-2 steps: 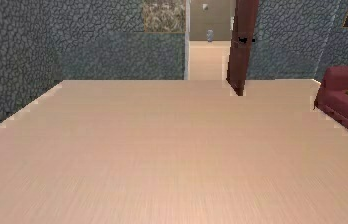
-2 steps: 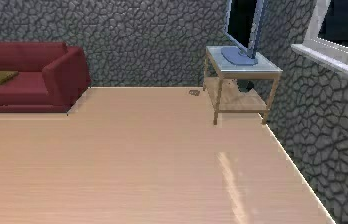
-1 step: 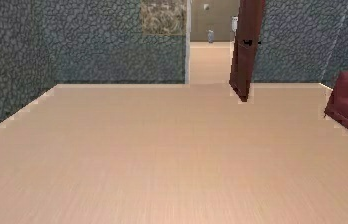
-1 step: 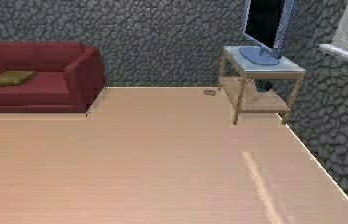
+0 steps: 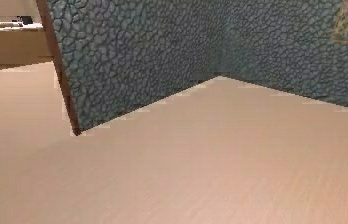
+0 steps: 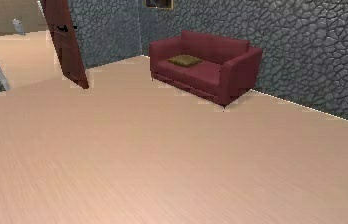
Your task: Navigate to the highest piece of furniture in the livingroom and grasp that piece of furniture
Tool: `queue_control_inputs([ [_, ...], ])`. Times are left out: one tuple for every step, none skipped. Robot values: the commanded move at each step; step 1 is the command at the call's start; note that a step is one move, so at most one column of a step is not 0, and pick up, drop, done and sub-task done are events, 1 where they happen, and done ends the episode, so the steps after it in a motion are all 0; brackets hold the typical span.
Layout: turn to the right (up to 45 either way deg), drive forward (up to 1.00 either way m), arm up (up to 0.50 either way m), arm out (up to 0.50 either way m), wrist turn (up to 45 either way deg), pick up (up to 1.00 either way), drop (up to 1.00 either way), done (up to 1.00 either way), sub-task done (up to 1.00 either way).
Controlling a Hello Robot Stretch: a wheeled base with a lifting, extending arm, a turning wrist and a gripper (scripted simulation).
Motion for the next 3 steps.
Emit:
queue_control_inputs([
  [0.0,0.35,0.0,0.0,0.0,0.0,0.0,0.0,0.0],
  [-45.0,0.0,0.0,0.0,0.0,0.0,0.0,0.0,0.0],
  [-45.0,0.0,0.0,0.0,0.0,0.0,0.0,0.0,0.0],
])
